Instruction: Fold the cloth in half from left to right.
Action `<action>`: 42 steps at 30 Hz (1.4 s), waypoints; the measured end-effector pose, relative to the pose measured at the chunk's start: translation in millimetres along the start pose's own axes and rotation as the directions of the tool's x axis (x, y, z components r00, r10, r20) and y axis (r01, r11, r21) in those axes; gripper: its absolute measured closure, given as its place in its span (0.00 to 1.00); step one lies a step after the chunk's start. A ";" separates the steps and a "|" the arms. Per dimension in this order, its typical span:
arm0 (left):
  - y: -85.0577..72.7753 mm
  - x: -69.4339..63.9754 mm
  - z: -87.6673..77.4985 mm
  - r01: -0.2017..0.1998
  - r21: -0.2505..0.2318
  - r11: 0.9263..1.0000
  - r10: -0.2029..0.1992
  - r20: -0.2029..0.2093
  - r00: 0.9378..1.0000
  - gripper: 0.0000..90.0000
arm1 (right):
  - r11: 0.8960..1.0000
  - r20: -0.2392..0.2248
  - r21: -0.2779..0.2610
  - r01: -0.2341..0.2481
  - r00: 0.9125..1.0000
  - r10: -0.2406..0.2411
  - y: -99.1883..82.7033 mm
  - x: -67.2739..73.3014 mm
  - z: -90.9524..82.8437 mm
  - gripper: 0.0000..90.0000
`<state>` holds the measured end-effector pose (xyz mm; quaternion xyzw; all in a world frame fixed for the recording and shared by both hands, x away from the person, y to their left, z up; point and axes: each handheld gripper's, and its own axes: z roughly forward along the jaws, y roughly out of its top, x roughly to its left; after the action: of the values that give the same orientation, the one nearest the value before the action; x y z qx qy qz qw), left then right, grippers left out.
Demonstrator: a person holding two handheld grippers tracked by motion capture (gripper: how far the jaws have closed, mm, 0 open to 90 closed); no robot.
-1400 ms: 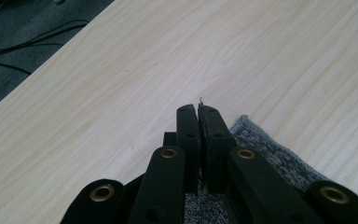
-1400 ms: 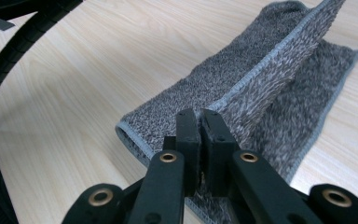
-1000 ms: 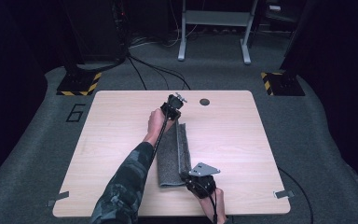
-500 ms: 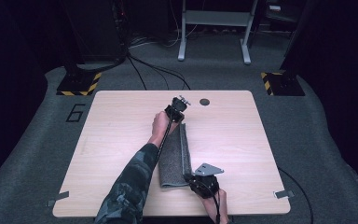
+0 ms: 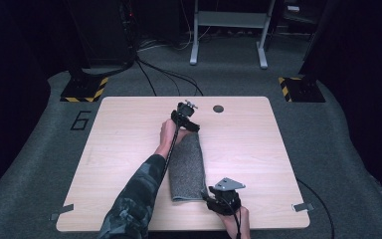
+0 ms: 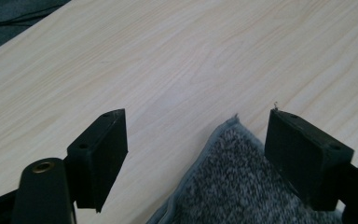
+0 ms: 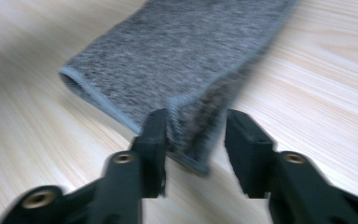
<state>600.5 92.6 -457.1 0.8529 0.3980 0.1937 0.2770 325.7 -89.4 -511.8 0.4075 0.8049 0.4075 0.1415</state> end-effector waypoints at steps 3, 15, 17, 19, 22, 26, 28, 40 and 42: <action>-5.5 4.9 -6.6 0.008 -0.004 1.000 -0.008 0.001 1.000 0.19 | 1.000 0.025 -0.018 -0.013 1.000 0.013 -0.3 -7.8 -7.4 0.50; -56.4 24.2 -29.8 0.042 0.027 0.999 -0.040 -0.052 0.998 0.17 | 0.995 -0.096 0.000 0.105 0.990 -0.104 41.5 13.5 25.6 0.18; -64.4 29.8 -29.3 0.059 0.039 0.997 -0.057 -0.062 0.996 0.17 | 0.987 -0.118 0.036 0.155 0.982 -0.150 46.2 22.3 38.4 0.16; -71.7 33.4 -26.8 0.073 0.060 0.996 -0.069 -0.069 0.995 0.17 | 0.982 -0.126 0.062 0.176 0.978 -0.168 47.7 28.5 48.4 0.16; -79.4 37.0 -22.2 0.085 0.071 0.994 -0.079 -0.076 0.994 0.17 | 0.974 -0.121 0.112 0.198 0.975 -0.184 45.2 32.3 65.5 0.15; -81.8 35.4 -13.6 0.080 0.083 0.993 -0.073 -0.086 0.994 0.17 | 0.974 -0.100 0.130 0.184 0.980 -0.171 40.3 32.7 70.7 0.14; -82.0 33.6 -6.9 0.073 0.093 0.993 -0.065 -0.085 0.994 0.17 | 0.972 -0.083 0.138 0.187 0.981 -0.177 38.5 34.4 69.0 0.14; -72.0 20.1 7.4 0.065 0.066 0.996 -0.062 -0.055 0.997 0.17 | 0.980 -0.033 0.116 0.164 0.986 -0.161 24.7 39.0 58.2 0.14; -70.4 18.8 8.0 0.061 0.072 0.996 -0.057 -0.050 0.997 0.16 | 0.980 -0.031 0.115 0.164 0.986 -0.161 23.6 37.4 56.4 0.14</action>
<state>576.2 142.1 -505.3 0.8455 0.4363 0.1912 0.2414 346.5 -22.1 -525.1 0.3435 0.8596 0.3509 0.1413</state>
